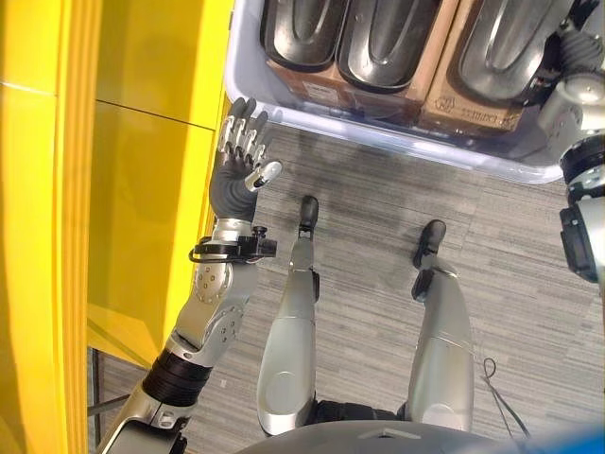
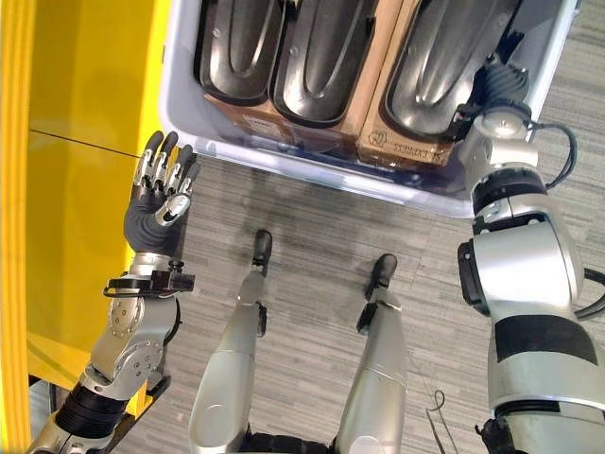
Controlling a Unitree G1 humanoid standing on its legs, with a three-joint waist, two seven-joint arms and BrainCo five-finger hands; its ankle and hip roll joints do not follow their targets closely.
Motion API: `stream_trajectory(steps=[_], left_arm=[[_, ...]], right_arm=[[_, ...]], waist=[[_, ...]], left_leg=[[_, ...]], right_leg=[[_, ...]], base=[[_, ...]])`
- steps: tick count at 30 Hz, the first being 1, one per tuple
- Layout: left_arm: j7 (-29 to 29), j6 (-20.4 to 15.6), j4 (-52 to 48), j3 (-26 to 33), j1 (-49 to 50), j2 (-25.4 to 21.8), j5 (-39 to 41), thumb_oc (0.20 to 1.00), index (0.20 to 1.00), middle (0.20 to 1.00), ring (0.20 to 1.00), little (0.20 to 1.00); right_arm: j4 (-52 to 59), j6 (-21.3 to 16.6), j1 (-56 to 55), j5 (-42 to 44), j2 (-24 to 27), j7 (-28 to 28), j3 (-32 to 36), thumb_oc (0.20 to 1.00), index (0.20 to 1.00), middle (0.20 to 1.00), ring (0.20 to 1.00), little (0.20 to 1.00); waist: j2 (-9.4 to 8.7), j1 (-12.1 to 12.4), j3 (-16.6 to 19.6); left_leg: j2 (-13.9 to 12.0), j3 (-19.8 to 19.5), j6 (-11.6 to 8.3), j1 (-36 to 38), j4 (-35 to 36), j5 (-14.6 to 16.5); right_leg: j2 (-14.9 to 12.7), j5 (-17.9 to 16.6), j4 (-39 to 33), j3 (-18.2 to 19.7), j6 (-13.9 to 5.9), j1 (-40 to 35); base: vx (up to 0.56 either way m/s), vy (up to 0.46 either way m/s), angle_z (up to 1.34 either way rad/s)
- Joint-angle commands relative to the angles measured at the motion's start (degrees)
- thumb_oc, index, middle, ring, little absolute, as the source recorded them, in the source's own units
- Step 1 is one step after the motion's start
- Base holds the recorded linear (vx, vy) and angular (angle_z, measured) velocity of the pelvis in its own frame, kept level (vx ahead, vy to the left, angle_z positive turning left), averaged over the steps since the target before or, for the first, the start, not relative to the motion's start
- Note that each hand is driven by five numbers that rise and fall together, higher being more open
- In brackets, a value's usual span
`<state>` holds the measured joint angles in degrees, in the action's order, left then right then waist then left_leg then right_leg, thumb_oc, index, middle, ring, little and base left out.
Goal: Move parts from the plastic box to the shelf.
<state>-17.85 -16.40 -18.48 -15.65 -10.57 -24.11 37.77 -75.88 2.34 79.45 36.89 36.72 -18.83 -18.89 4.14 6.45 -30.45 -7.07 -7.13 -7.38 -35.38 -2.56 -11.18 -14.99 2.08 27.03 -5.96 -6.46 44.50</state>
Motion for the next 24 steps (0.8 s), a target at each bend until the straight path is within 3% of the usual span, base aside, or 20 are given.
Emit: stream_trajectory(steps=[1,7,12,24], left_arm=[[1.08,-1.83,-4.00,1.34,-0.58,-1.32,1.57,1.000,1.000,1.000,1.000,1.000],[2.48,-1.15,-2.87,4.28,1.21,-2.22,2.13,1.000,1.000,1.000,1.000,1.000],[3.72,-0.28,-1.32,6.89,3.82,-2.97,3.11,1.000,1.000,1.000,1.000,1.000],[6.80,2.94,0.02,11.83,10.08,-3.67,3.16,1.000,1.000,1.000,1.000,1.000]], right_arm=[[4.76,-2.86,-2.92,-0.42,1.05,-0.71,-3.78,0.200,0.200,0.200,0.200,0.200],[18.34,-5.49,-8.10,1.73,2.18,-0.52,-2.64,0.200,0.200,0.200,0.200,0.200],[31.84,-6.26,-15.15,0.07,4.60,-0.06,-1.00,0.200,0.200,0.200,0.200,0.200],[57.03,-6.01,-37.95,-3.33,8.15,4.39,7.07,0.200,0.200,0.200,0.200,0.200]], waist=[[-1.84,-0.96,0.66],[-4.78,-2.44,0.66],[-6.05,-3.57,1.61],[-6.47,-5.94,9.83]], left_leg=[[-0.39,1.27,1.83,10.24,0.28,10.20],[-0.66,1.25,1.53,18.46,2.23,10.16],[-0.97,1.42,1.22,23.85,3.74,9.93],[-2.45,2.35,0.90,29.92,6.20,9.83]], right_leg=[[1.58,1.11,-4.71,-2.10,-0.99,-5.00],[2.08,0.39,-8.08,-2.37,-1.21,-14.71],[2.30,-0.66,-11.19,-2.75,-1.57,-21.05],[2.44,-1.51,-14.97,-2.72,-2.36,-27.17]], base=[[0.00,0.000,0.00],[-0.01,0.000,-0.04],[-0.01,0.001,0.00],[0.01,0.003,-0.02]])
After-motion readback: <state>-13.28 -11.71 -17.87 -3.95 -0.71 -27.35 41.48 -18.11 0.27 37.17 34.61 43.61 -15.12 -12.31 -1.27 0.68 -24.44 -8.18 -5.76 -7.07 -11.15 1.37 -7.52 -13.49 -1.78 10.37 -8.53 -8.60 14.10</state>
